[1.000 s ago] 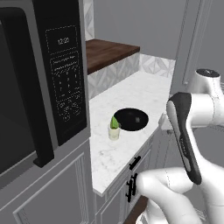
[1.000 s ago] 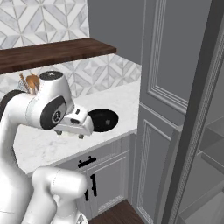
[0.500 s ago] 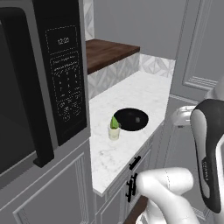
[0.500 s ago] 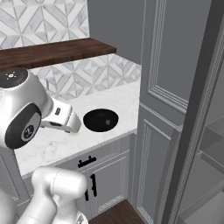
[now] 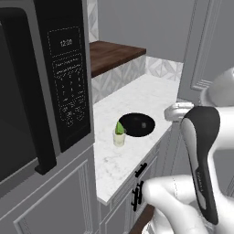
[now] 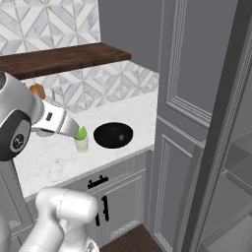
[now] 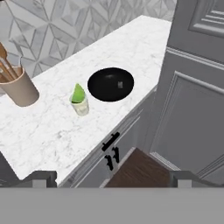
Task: Grab a lemon wedge from the fridge and one ice cube from the ice bowl, and put them in the glass of lemonade.
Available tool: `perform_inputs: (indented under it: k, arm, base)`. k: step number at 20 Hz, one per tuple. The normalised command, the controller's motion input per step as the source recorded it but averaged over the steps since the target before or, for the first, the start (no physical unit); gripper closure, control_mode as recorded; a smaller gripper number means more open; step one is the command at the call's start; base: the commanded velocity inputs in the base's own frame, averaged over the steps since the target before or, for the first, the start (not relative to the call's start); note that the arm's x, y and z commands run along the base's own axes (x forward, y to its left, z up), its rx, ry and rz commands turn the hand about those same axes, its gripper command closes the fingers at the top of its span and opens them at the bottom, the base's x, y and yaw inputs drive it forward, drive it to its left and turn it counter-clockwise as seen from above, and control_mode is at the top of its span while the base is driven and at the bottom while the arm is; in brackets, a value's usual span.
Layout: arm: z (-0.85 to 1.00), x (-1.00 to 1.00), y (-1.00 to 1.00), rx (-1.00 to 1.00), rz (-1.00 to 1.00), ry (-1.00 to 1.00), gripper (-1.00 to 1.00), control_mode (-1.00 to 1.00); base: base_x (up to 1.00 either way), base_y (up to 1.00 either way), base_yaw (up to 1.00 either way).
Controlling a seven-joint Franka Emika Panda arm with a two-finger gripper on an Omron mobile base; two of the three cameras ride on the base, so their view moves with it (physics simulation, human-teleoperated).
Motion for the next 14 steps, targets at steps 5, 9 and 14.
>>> perform_inputs:
  k: [5,9,14]
  arm:
    - [0.00,-0.01,0.11,0.00,-0.07,-0.05,-1.00,-1.00]
    - [0.00,-0.21,0.09,0.00,-0.01,-0.08,-1.00,-1.00]
    - [0.01,-0.10,0.00,0.00,0.00,-0.03,-1.00,-1.00]
  base:
    - [0.00,0.00,0.00]
    - [0.00,0.00,0.00]
    - [0.00,0.00,0.00]
